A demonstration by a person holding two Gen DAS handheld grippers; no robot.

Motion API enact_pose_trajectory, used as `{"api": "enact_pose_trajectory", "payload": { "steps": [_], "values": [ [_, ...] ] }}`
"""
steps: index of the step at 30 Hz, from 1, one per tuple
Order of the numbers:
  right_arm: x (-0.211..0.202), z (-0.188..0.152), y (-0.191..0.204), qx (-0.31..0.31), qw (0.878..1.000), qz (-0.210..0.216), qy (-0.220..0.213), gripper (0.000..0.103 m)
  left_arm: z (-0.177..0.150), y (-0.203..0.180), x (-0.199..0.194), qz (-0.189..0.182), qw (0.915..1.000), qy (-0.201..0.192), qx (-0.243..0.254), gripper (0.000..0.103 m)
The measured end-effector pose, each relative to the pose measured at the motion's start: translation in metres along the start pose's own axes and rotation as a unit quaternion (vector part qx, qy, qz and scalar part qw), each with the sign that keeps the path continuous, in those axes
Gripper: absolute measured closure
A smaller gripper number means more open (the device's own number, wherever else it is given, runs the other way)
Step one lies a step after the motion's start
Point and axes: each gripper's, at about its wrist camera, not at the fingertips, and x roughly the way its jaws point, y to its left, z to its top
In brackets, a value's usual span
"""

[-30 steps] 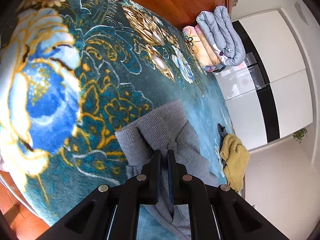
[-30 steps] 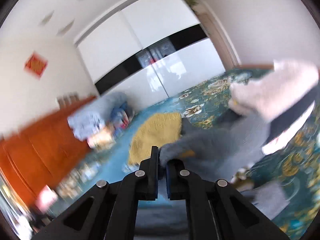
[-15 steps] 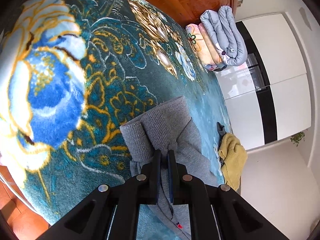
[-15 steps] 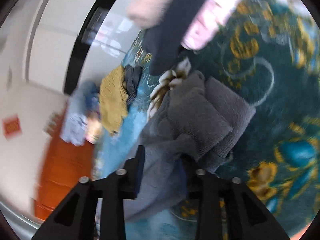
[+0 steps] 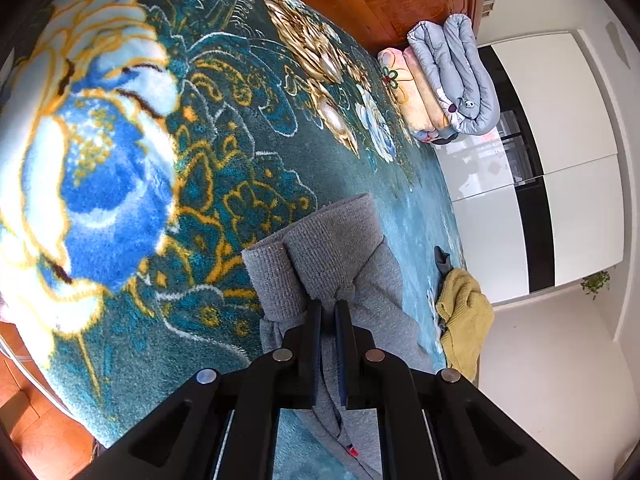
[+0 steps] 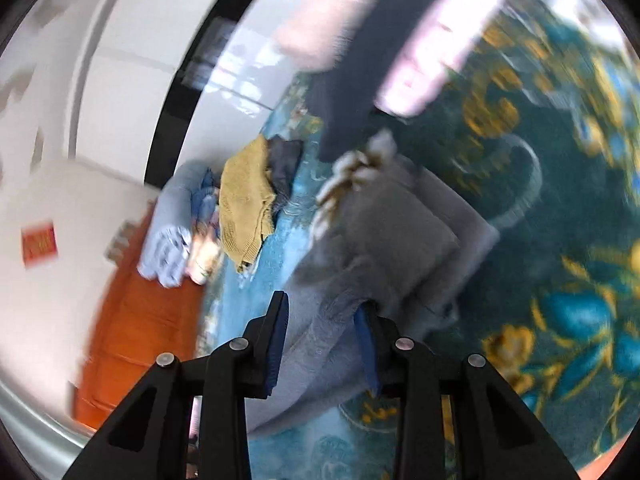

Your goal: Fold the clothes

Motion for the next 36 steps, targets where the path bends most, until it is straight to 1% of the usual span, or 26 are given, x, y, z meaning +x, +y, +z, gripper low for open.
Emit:
{"api": "enact_pose_trajectory", "payload": {
  "steps": [1,4,8,9,15,19,21,23,25,26,28,30,32,33,34,36],
  "values": [
    [-0.001,-0.001,-0.008,0.015,1.0,-0.004,0.005,0.069,0.0,-0.001,0.0,0.001,1.0,0.0,0.001,0.096],
    [-0.008,-0.004,-0.016,0.022,1.0,-0.01,0.003,0.068,0.002,-0.002,0.001,0.005,1.0,0.001,0.003,0.096],
    [-0.033,0.004,-0.025,0.015,0.998,-0.04,-0.041,0.068,0.003,-0.003,0.004,0.004,1.0,0.0,0.0,0.096],
    [-0.037,0.007,-0.027,0.015,0.998,-0.046,-0.05,0.065,0.002,-0.002,0.005,0.004,1.0,-0.003,-0.001,0.096],
    [-0.026,0.008,-0.018,-0.014,0.999,-0.027,-0.036,0.065,0.001,0.001,0.006,0.004,0.9999,-0.005,-0.014,0.096],
    [-0.021,0.01,-0.023,-0.006,0.999,-0.012,-0.037,0.065,0.001,0.0,0.006,0.005,0.9998,-0.005,-0.019,0.096],
    [-0.019,0.009,-0.016,-0.021,0.999,-0.017,-0.043,0.065,0.0,-0.001,0.007,0.008,0.9998,-0.007,-0.018,0.096],
    [-0.02,0.008,-0.008,-0.046,0.997,-0.038,-0.047,0.065,0.0,-0.002,0.007,0.01,0.9998,-0.007,-0.018,0.096],
    [-0.019,0.01,-0.014,-0.036,0.996,-0.07,-0.046,0.065,0.0,-0.001,0.007,0.008,0.9997,-0.007,-0.021,0.096],
    [-0.019,0.012,-0.022,-0.019,0.996,-0.078,-0.047,0.065,0.0,0.0,0.007,0.008,0.9997,-0.007,-0.021,0.096],
    [-0.017,0.014,-0.032,0.0,0.996,-0.067,-0.051,0.065,0.0,0.0,0.007,0.009,0.9997,-0.007,-0.02,0.096],
    [-0.016,0.016,-0.03,0.001,0.997,-0.055,-0.056,0.065,0.0,0.0,0.007,0.011,0.9997,-0.008,-0.021,0.096],
    [-0.015,0.018,-0.022,-0.007,0.997,-0.049,-0.06,0.068,0.0,-0.001,0.006,0.012,0.9997,-0.007,-0.021,0.096],
    [-0.014,0.019,-0.016,-0.014,0.996,-0.058,-0.062,0.079,0.0,-0.001,0.006,0.013,0.9997,-0.007,-0.021,0.096],
    [-0.013,0.02,-0.01,-0.022,0.995,-0.07,-0.063,0.098,0.0,-0.002,0.005,0.013,0.9997,-0.006,-0.021,0.096],
    [-0.014,0.02,0.001,-0.031,0.995,-0.074,-0.066,0.099,0.0,-0.001,0.004,0.012,0.9996,-0.006,-0.023,0.096]
  ]
}}
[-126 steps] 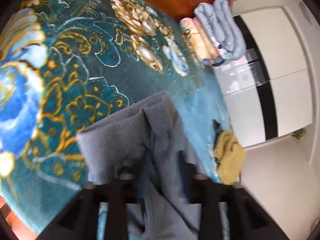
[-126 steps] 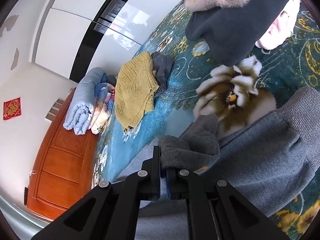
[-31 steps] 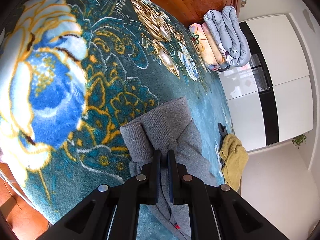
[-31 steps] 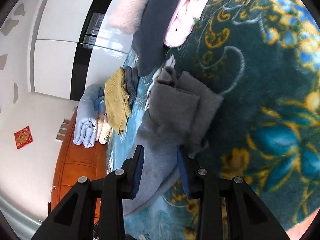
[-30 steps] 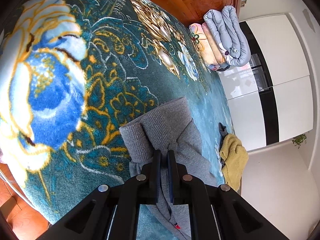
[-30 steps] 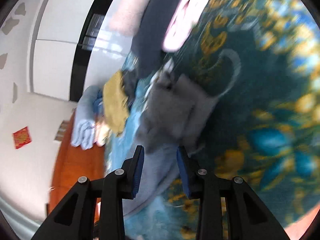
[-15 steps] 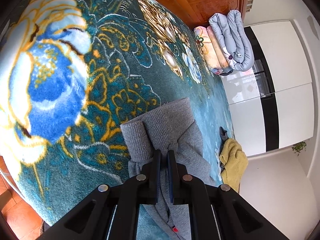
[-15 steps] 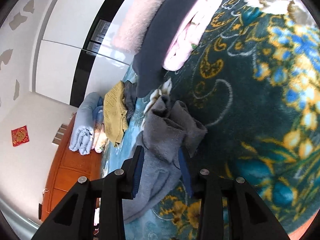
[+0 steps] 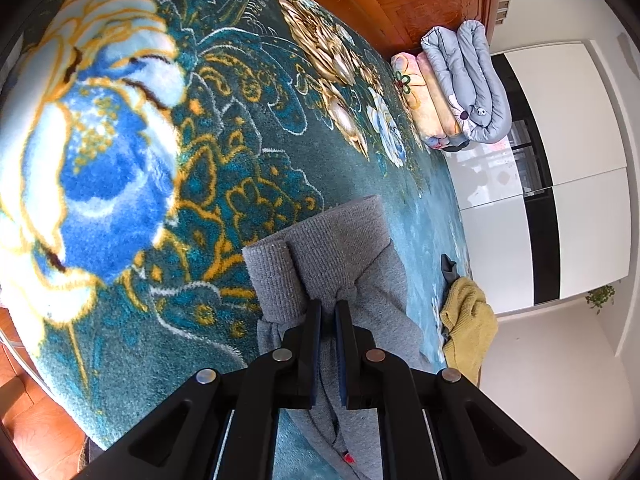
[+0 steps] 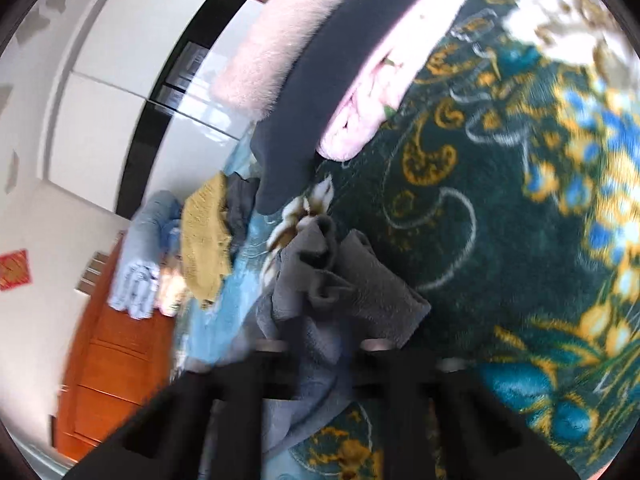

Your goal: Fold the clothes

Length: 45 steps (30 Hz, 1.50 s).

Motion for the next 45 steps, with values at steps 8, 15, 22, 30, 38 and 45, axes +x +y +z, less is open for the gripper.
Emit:
{"api": "enact_pose_trajectory", "payload": {
  "steps": [8,15,22,30,38,45],
  "values": [
    [-0.016,0.003,-0.029,0.012,0.999,-0.034,0.001,0.099,0.001,0.004,0.001,-0.009,0.9999,0.004,-0.005,0.095],
    [-0.021,0.0,-0.033,0.005,0.999,-0.032,0.007,0.09,0.002,-0.003,-0.007,-0.003,0.9999,0.009,0.012,0.094],
    [-0.018,-0.002,-0.038,0.002,0.999,-0.052,0.0,0.058,0.004,-0.018,-0.034,0.075,0.9927,-0.051,0.08,0.047],
    [-0.001,-0.004,-0.031,0.016,1.0,-0.013,0.011,0.057,0.013,0.012,0.001,0.002,0.9997,0.008,0.025,0.043],
    [0.006,-0.01,-0.03,0.041,0.999,0.021,0.001,0.076,0.014,-0.003,0.022,-0.019,0.9988,0.017,0.043,0.037],
    [0.008,0.006,-0.011,0.048,0.998,0.04,-0.018,0.093,0.018,-0.029,0.023,0.02,0.9983,0.014,0.053,0.078]
  ]
}}
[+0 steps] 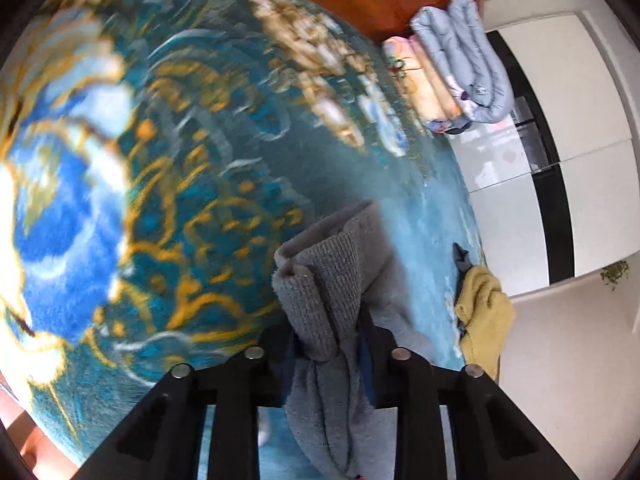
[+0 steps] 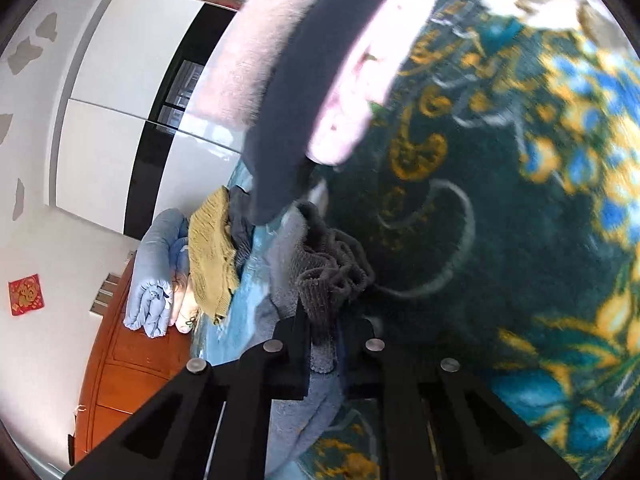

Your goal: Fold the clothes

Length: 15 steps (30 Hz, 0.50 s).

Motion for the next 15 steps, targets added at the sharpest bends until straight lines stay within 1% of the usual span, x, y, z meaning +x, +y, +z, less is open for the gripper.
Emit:
{"api": "enact_pose_trajectory", "payload": {
  "steps": [1,3,5,6,7,8,9,10,11,12,14,15],
  "values": [
    [-0.002,0.006,0.007,-0.001,1.0,0.011,-0.004,0.094,0.002,-0.01,-0.004,-0.013,0.9999,-0.004,0.009,0.079],
    [-0.009,0.017,0.027,-0.018,0.999,0.036,-0.013,0.094,0.006,-0.034,-0.02,-0.068,0.9971,-0.018,0.028,0.079],
    [-0.022,0.023,0.049,-0.051,0.997,0.059,-0.028,0.094,0.007,-0.052,-0.038,-0.114,0.9914,-0.04,0.049,0.079],
    [-0.028,0.023,0.053,-0.063,0.995,0.064,-0.036,0.094,0.006,-0.058,-0.048,-0.134,0.9877,-0.052,0.063,0.079],
    [-0.034,0.022,0.056,-0.075,0.994,0.066,-0.044,0.094,0.003,-0.058,-0.051,-0.136,0.9862,-0.058,0.075,0.079],
    [-0.035,0.021,0.05,-0.076,0.994,0.058,-0.046,0.094,0.001,-0.058,-0.054,-0.137,0.9847,-0.064,0.086,0.079],
    [-0.036,0.019,0.041,-0.074,0.995,0.047,-0.047,0.094,-0.002,-0.049,-0.051,-0.121,0.9866,-0.062,0.091,0.079],
    [-0.037,0.018,0.032,-0.072,0.996,0.036,-0.047,0.094,-0.003,-0.033,-0.038,-0.097,0.9914,-0.044,0.076,0.079],
    [-0.032,0.016,0.015,-0.057,0.998,0.018,-0.037,0.094,-0.004,-0.017,-0.025,-0.073,0.9952,-0.025,0.059,0.079],
    [-0.027,0.014,0.0,-0.036,0.999,0.005,-0.026,0.094,-0.006,-0.002,-0.014,-0.062,0.9974,-0.009,0.035,0.079],
    [-0.02,0.009,-0.025,0.003,1.0,-0.004,-0.01,0.094,-0.009,0.027,0.007,-0.041,0.9988,0.024,-0.014,0.079],
    [-0.022,0.009,-0.016,-0.007,1.0,-0.007,-0.012,0.094,-0.01,0.036,0.009,-0.056,0.9977,0.02,-0.031,0.079]
  ]
}}
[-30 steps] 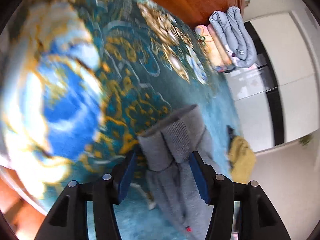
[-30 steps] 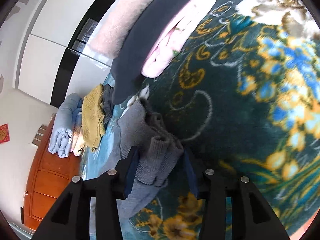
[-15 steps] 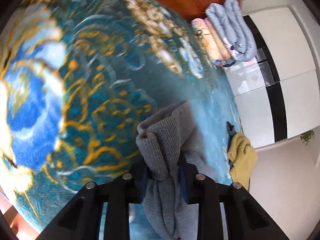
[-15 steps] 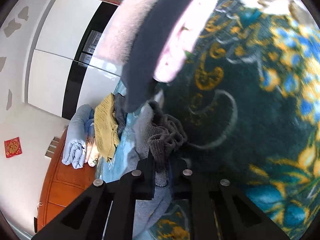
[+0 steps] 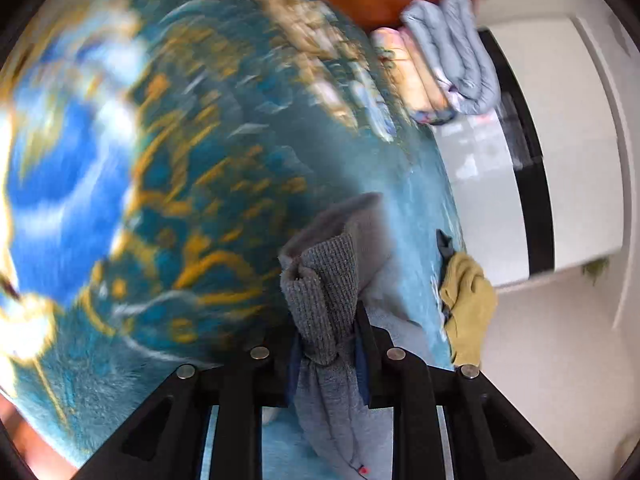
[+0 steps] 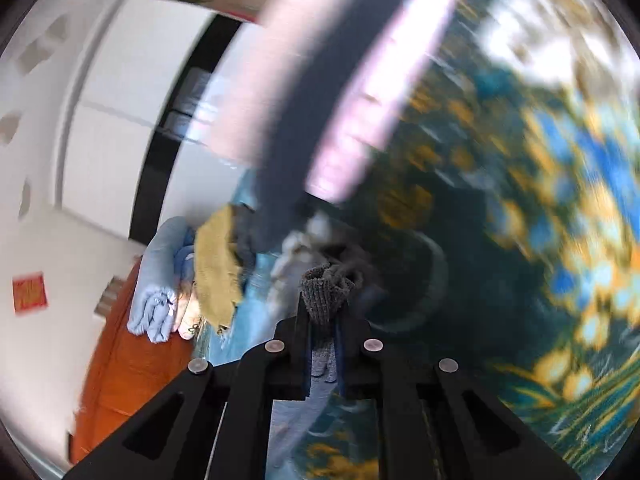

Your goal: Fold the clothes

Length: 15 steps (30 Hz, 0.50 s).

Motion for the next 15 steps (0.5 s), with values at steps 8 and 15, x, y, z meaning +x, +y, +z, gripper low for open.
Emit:
{"api": "enact_pose_trajectory", "payload": {
  "steps": [8,15],
  "values": [
    [-0.019,-0.028,0.181,-0.25,0.967,-0.048,-0.026,0.094,0.001,-0.021,-0.005,0.01,0.9984,-0.018,0.053,0.079],
    [0.045,-0.158,0.323,-0.459,0.887,-0.037,0.027,0.093,-0.001,-0.002,-0.008,-0.013,0.9993,-0.008,0.035,0.078]
  ]
}}
